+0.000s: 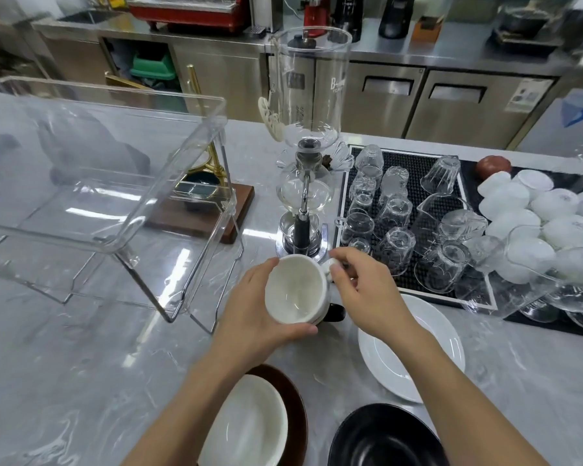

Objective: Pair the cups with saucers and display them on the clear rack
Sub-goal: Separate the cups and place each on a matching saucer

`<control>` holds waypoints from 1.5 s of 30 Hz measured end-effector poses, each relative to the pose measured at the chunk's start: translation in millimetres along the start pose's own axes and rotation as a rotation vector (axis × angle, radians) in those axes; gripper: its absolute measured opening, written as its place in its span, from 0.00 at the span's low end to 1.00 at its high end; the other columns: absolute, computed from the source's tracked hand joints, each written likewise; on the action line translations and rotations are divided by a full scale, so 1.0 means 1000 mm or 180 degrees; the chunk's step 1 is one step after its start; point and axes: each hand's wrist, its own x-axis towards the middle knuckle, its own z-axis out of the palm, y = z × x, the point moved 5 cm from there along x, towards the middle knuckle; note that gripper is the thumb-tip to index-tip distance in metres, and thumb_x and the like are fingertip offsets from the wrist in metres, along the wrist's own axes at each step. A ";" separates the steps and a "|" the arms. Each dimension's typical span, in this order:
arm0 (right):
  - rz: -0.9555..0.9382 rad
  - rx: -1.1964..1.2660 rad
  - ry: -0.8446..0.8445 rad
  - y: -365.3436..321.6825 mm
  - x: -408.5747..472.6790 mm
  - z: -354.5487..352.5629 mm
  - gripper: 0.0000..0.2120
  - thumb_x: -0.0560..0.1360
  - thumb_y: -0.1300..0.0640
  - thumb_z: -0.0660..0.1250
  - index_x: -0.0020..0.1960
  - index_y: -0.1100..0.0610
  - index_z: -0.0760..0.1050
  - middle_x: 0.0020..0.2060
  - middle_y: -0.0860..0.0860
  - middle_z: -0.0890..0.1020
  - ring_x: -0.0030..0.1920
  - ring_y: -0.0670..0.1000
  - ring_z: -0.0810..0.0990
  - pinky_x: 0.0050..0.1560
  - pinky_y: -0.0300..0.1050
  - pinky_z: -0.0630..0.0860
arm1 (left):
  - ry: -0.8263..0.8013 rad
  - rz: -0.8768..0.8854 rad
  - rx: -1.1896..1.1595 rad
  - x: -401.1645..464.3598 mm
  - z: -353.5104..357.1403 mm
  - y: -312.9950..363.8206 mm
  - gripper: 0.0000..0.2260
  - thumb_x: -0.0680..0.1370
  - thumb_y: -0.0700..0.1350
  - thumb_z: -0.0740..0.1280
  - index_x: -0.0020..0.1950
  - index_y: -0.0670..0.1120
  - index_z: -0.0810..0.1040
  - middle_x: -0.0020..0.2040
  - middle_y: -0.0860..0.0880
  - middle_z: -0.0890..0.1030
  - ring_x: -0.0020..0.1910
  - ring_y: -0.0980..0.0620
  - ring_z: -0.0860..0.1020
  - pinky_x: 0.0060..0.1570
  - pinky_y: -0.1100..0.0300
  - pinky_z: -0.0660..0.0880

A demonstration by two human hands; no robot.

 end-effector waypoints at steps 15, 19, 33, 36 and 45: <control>0.0027 0.0261 -0.0106 0.000 0.003 0.005 0.06 0.79 0.59 0.63 0.53 0.54 0.77 0.41 0.48 0.81 0.42 0.49 0.77 0.43 0.41 0.70 | 0.0209 -0.0060 -0.0230 -0.004 -0.003 -0.003 0.46 0.53 0.59 0.83 0.70 0.55 0.73 0.66 0.56 0.77 0.65 0.56 0.75 0.66 0.52 0.73; -0.0142 0.0331 0.0035 -0.009 0.002 -0.009 0.05 0.78 0.60 0.64 0.53 0.54 0.77 0.41 0.48 0.81 0.43 0.49 0.78 0.44 0.43 0.73 | 0.0348 0.0037 -0.0379 -0.006 -0.009 0.008 0.44 0.54 0.55 0.85 0.69 0.55 0.74 0.64 0.59 0.78 0.64 0.62 0.74 0.64 0.54 0.75; -0.0243 0.0533 0.0443 -0.005 -0.038 -0.068 0.09 0.81 0.58 0.61 0.59 0.52 0.76 0.44 0.47 0.82 0.46 0.51 0.82 0.51 0.56 0.79 | 0.0440 0.0628 -0.0607 -0.018 -0.008 0.066 0.43 0.54 0.56 0.86 0.67 0.57 0.74 0.61 0.60 0.80 0.61 0.59 0.77 0.60 0.60 0.77; -0.0245 0.0595 0.0500 -0.001 -0.047 -0.077 0.07 0.80 0.58 0.62 0.56 0.52 0.76 0.43 0.46 0.82 0.45 0.51 0.82 0.50 0.58 0.79 | 0.0361 0.0705 -0.0704 -0.021 -0.004 0.076 0.43 0.55 0.56 0.86 0.68 0.56 0.74 0.61 0.60 0.80 0.62 0.59 0.77 0.60 0.62 0.75; 0.0016 0.1346 0.0769 0.019 -0.074 -0.105 0.07 0.78 0.66 0.66 0.51 0.57 0.80 0.41 0.53 0.84 0.37 0.47 0.82 0.43 0.44 0.81 | 0.0130 0.0785 -0.1366 -0.024 0.016 0.089 0.46 0.54 0.52 0.86 0.69 0.50 0.74 0.65 0.52 0.79 0.66 0.51 0.78 0.66 0.48 0.76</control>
